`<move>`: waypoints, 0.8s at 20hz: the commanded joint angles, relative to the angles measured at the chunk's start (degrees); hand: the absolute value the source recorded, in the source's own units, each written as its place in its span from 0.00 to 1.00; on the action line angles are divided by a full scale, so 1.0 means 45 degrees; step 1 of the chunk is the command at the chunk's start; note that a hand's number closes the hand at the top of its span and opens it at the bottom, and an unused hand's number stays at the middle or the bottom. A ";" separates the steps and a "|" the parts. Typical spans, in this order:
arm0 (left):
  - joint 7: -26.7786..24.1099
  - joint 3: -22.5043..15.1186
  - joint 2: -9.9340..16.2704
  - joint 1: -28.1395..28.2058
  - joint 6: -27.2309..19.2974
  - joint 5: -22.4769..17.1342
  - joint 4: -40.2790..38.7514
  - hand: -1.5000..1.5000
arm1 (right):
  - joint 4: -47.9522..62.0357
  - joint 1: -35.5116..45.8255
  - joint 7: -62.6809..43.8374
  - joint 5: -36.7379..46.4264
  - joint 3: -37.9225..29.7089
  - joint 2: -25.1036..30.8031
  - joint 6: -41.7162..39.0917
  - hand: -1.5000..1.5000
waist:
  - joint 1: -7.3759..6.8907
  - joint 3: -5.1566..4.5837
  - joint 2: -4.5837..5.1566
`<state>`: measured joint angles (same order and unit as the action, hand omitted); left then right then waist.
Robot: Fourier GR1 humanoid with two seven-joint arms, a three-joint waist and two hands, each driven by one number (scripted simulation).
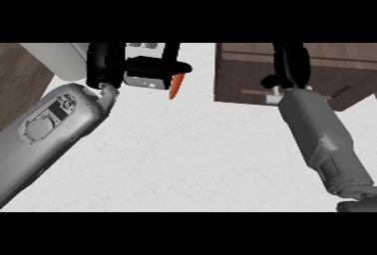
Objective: Pick up the can, place it into the drawer and close the drawer
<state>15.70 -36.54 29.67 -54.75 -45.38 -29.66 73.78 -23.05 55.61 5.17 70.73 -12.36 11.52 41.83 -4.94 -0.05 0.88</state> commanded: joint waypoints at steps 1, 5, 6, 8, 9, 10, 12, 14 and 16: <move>0.0000 -0.0176 0.0000 0.0342 -0.0261 0.0422 0.0345 0.00 | 0.1127 0.1244 0.0005 -0.0183 -0.0369 -0.0018 0.0073 0.00 | -0.0213 0.0051 0.0200; -0.0064 0.0443 0.0657 0.0919 0.0374 0.0031 0.0931 0.00 | 0.1537 0.1647 0.0156 -0.0302 -0.0621 0.0293 0.0129 0.00 | -0.0345 0.0044 0.0243; -0.0520 -0.0025 0.0418 0.1567 0.0137 0.0432 0.1187 0.00 | 0.1698 0.1625 0.0061 -0.0229 -0.0603 0.0218 0.0256 0.00 | -0.0281 0.0039 0.0210; -0.0276 0.0311 0.0487 0.1075 0.0224 0.0411 0.1104 0.00 | 0.1831 0.2417 -0.0110 -0.0308 -0.0670 0.0117 -0.0299 0.00 | -0.0174 0.0039 0.0182; 0.0034 0.0324 0.0332 0.0699 0.0366 0.0321 0.0787 0.00 | 0.1966 0.2492 0.0382 -0.0381 -0.0674 0.0190 -0.0607 0.00 | -0.0167 0.0052 0.0271; -0.0271 0.0255 0.0377 0.1534 0.0316 0.0295 0.1316 0.00 | 0.2039 0.2531 0.0528 -0.0527 -0.0808 0.0357 -0.0846 0.00 | -0.0231 0.0040 0.0201; -0.0454 0.0142 0.0389 0.1654 0.0195 0.0585 0.1227 0.00 | 0.1715 0.2340 0.1165 -0.1328 -0.1431 -0.0056 -0.0369 0.00 | -0.0134 0.0058 0.0208; -0.0398 0.0453 0.0301 0.1590 0.0040 0.0477 0.1035 0.00 | 0.1357 0.2442 0.1778 -0.1921 -0.1786 -0.0963 -0.0125 0.00 | 0.0001 0.0063 0.0159; -0.0491 0.0438 0.0355 0.1802 0.0061 0.0522 0.1100 0.00 | 0.1257 0.2454 0.2767 -0.2788 -0.2516 -0.0511 -0.0632 0.00 | -0.0055 0.0083 0.0213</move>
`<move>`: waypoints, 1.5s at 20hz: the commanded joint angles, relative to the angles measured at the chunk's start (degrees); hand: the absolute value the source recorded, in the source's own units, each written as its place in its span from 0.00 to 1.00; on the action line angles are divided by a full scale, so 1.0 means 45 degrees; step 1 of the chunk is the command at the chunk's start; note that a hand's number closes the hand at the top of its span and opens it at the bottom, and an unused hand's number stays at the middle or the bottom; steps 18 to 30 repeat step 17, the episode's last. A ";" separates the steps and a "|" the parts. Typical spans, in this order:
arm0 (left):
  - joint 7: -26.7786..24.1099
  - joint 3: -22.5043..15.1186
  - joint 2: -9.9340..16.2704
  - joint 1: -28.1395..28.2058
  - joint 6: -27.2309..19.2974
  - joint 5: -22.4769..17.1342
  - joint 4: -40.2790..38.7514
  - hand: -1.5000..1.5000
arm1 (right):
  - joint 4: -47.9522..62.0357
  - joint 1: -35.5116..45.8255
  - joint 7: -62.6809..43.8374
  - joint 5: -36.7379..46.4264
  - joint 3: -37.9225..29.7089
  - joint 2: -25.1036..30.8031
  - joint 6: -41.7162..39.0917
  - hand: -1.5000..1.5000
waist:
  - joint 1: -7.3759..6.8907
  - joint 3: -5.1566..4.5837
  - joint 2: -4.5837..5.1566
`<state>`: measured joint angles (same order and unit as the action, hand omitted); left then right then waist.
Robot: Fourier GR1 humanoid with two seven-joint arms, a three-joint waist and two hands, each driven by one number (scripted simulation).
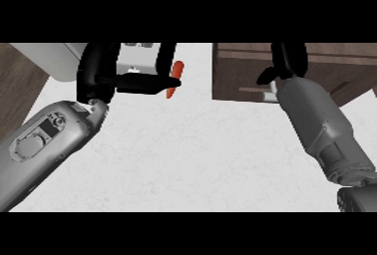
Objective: Pick up the can, place it into the drawer and close the drawer
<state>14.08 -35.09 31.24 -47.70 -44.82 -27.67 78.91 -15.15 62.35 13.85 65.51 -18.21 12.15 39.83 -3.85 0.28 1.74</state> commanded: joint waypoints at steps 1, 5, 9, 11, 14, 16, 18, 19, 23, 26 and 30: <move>-0.0123 0.0237 0.0494 0.0520 0.0353 -0.0093 0.0421 0.00 | -0.0528 0.0985 0.0743 -0.1903 -0.1445 -0.0975 -0.0203 0.00 | -0.0461 -0.0005 -0.0083; -0.0577 0.0177 0.0217 0.1142 0.0438 -0.0034 0.0360 0.00 | -0.0576 0.1132 0.1880 -0.3020 -0.2353 -0.0943 -0.1048 0.00 | -0.0283 -0.0016 -0.0039; -0.0354 0.0537 0.0534 0.1264 0.0356 -0.0044 0.0569 0.00 | -0.0791 0.1351 0.2583 -0.4293 -0.3341 -0.1352 -0.1788 0.00 | 0.0004 -0.0024 -0.0205; -0.0553 0.0651 0.0427 0.1391 0.0428 -0.0048 0.0386 0.00 | -0.0871 0.1386 0.2868 -0.5208 -0.4046 -0.1587 -0.2442 0.00 | 0.0239 -0.0028 -0.0223; -0.0792 0.0707 0.0455 0.1906 0.0259 0.0164 0.0917 0.00 | -0.0774 0.1441 0.3181 -0.5795 -0.4529 -0.1378 -0.2869 0.00 | 0.0135 -0.0041 -0.0204; -0.0698 0.0762 0.0392 0.2188 0.0426 0.0175 0.0867 0.00 | -0.0639 0.1796 0.2934 -0.5793 -0.4449 -0.1273 -0.3131 0.00 | 0.0255 -0.0051 -0.0228; -0.0903 0.0691 -0.0042 0.1913 0.0176 0.0443 0.0708 0.00 | -0.0637 0.1741 0.3318 -0.5869 -0.4555 -0.1003 -0.3005 0.00 | 0.0244 -0.0046 -0.0153; -0.0903 0.0691 -0.0042 0.1913 0.0176 0.0443 0.0708 0.00 | -0.0637 0.1741 0.3318 -0.5869 -0.4555 -0.1003 -0.3005 0.00 | 0.0244 -0.0046 -0.0153; -0.0903 0.0691 -0.0042 0.1913 0.0176 0.0443 0.0708 0.00 | -0.0637 0.1741 0.3318 -0.5869 -0.4555 -0.1003 -0.3005 0.00 | 0.0244 -0.0046 -0.0153; -0.0903 0.0691 -0.0042 0.1913 0.0176 0.0443 0.0708 0.00 | -0.0637 0.1741 0.3318 -0.5869 -0.4555 -0.1003 -0.3005 0.00 | 0.0244 -0.0046 -0.0153; -0.0903 0.0691 -0.0042 0.1913 0.0176 0.0443 0.0708 0.00 | -0.0637 0.1741 0.3318 -0.5869 -0.4555 -0.1003 -0.3005 0.00 | 0.0244 -0.0046 -0.0153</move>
